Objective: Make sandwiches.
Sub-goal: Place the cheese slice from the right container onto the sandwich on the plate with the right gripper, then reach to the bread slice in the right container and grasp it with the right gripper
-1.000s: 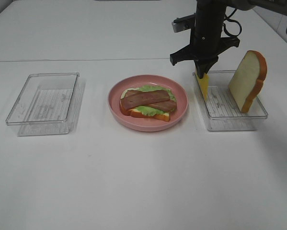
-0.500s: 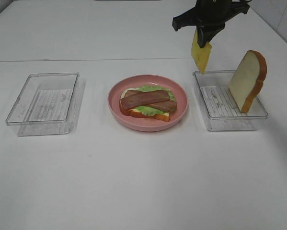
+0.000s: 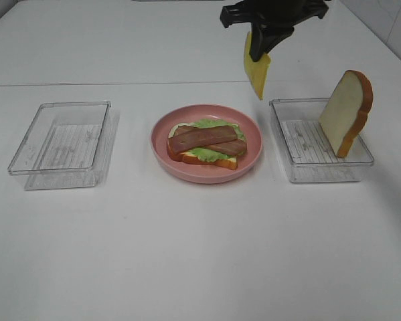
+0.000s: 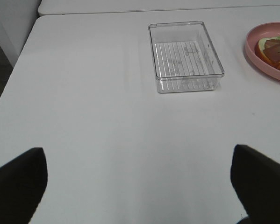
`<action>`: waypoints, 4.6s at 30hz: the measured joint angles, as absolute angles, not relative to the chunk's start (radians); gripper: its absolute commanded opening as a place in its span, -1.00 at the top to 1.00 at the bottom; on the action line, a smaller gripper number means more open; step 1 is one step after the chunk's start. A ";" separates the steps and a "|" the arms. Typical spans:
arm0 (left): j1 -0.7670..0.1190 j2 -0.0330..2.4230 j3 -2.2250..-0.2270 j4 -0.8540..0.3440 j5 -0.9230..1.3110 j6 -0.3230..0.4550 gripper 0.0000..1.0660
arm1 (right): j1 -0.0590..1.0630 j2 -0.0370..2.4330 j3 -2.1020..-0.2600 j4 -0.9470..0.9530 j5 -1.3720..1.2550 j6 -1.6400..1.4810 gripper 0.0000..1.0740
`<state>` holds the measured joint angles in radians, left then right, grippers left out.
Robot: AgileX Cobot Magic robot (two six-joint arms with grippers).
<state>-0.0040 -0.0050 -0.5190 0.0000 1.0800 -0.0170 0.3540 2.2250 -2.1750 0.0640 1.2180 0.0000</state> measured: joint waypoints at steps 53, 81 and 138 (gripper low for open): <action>-0.004 -0.005 -0.519 0.000 1.080 -0.017 -0.87 | 0.497 2.457 -2.175 -0.023 1.117 -0.060 1.00; -0.004 -0.005 -0.519 0.000 1.080 -0.017 -0.87 | 0.497 2.371 -2.175 -0.107 1.207 -0.056 -0.84; -0.004 -0.005 -0.519 0.000 1.080 -0.017 -0.87 | 0.047 2.208 -1.908 -0.088 1.181 0.022 -0.84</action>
<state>-0.0040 -0.0050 -0.5190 0.0000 1.0800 -0.0170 0.0470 2.2080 -1.9080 -0.0880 1.1810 0.0220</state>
